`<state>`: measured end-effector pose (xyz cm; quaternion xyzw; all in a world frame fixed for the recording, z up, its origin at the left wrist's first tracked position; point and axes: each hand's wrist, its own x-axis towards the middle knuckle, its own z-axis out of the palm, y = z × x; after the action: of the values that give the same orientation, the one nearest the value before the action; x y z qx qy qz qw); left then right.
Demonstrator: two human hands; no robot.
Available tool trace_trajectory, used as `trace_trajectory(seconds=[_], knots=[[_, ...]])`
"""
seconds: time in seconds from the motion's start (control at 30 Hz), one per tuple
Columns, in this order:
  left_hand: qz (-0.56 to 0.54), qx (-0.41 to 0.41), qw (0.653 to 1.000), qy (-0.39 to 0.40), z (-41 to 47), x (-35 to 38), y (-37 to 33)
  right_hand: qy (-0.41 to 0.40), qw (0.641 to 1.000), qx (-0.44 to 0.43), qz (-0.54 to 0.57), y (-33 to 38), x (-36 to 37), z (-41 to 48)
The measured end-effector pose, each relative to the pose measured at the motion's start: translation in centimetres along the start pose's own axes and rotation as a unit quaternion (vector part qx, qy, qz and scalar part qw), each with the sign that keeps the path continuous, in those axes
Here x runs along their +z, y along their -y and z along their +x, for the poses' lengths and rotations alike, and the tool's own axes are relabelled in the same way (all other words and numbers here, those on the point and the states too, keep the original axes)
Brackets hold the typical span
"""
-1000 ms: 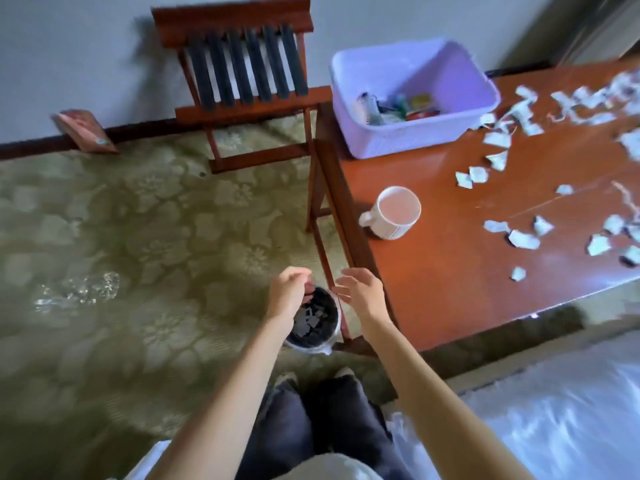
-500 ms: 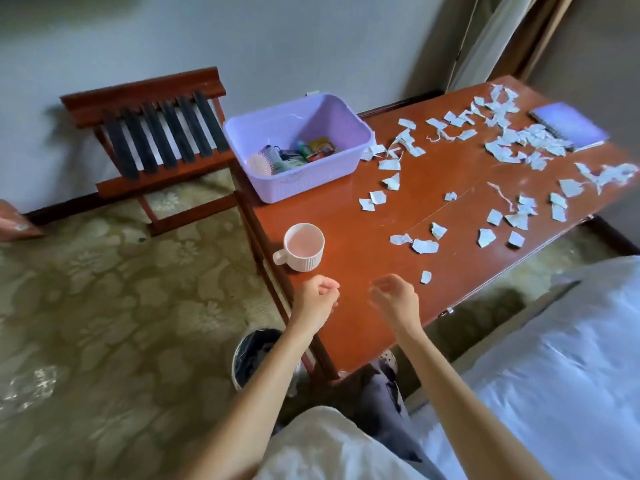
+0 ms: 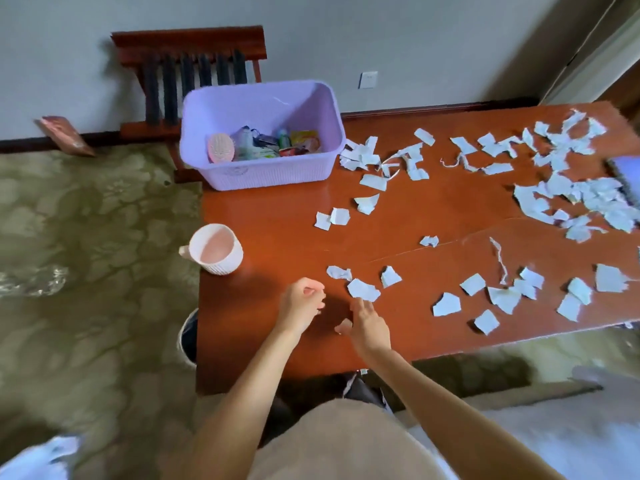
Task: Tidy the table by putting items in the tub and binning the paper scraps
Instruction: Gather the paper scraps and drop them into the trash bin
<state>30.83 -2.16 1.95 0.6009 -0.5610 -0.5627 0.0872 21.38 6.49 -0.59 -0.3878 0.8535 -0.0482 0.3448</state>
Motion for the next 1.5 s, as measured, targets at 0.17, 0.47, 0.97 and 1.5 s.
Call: trace_trajectory(seconds=[0.17, 0.47, 0.97, 1.5], knots=[[-0.006, -0.030, 0.998, -0.059, -0.2, 1.1, 0.3, 0.047, 0.997, -0.057, -0.032, -0.5, -0.1, 1.2], [0.212, 0.095, 0.972, -0.027, 3.3, 3.0, -2.5, -0.005, 0.993, -0.035, 0.110, -2.6, -4.1, 4.4], [0.312, 0.160, 0.935, -0.048, 7.5, 5.3, -1.3, -0.056, 0.997, -0.045, 0.020, -2.0, -6.3, 7.6], [0.145, 0.083, 0.981, -0.099, 8.2, 6.7, -3.6, 0.034, 0.999, 0.005, -0.036, -5.6, -9.2, 10.1]])
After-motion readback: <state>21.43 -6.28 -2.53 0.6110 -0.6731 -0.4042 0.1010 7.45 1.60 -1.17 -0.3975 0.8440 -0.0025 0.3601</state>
